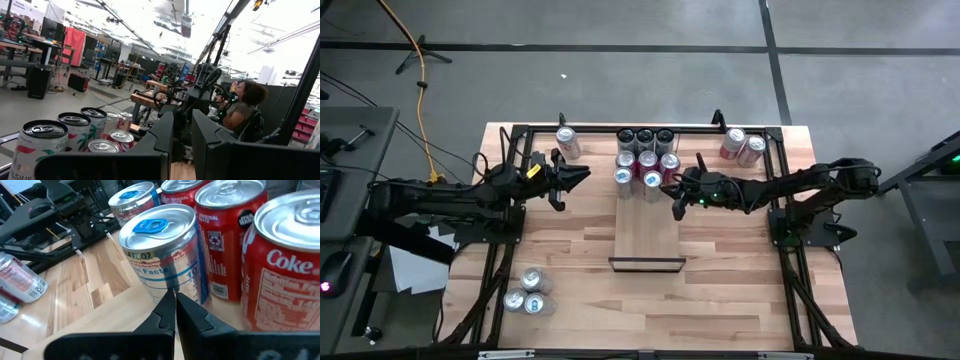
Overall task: Place canned beverage on shelf
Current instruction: Put the right blue soda can on the shelf aligned with the other blue soda can
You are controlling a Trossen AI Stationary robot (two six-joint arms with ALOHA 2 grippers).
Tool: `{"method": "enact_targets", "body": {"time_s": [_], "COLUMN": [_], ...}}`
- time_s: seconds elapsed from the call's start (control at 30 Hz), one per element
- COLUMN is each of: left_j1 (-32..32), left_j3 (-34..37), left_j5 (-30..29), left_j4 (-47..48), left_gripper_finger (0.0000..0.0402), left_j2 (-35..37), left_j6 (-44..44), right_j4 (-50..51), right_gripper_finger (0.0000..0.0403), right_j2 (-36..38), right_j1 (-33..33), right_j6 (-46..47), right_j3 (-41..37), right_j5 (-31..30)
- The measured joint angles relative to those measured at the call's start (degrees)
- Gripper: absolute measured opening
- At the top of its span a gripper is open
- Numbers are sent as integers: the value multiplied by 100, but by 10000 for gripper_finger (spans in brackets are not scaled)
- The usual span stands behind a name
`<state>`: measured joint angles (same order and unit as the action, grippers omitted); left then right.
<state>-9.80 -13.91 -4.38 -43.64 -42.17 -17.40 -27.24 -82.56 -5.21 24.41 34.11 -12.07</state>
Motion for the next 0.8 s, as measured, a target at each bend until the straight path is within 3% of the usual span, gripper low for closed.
{"method": "enact_targets", "body": {"time_s": [0.17,0.43,0.8], "left_j1": [0,0,0], "left_j3": [0,0,0], "left_j5": [-66,-79,-103], "left_j4": [0,2,0], "left_gripper_finger": [16,16,16], "left_j2": [0,-1,-2], "left_j6": [0,0,-99], "right_j4": [136,40,-785], "right_gripper_finger": [0,0,0], "right_j2": [0,-28,-733], "right_j1": [-2,0,0], "right_j6": [62,126,421], "right_j3": [0,2,2], "right_j5": [-384,-395,-456]}}
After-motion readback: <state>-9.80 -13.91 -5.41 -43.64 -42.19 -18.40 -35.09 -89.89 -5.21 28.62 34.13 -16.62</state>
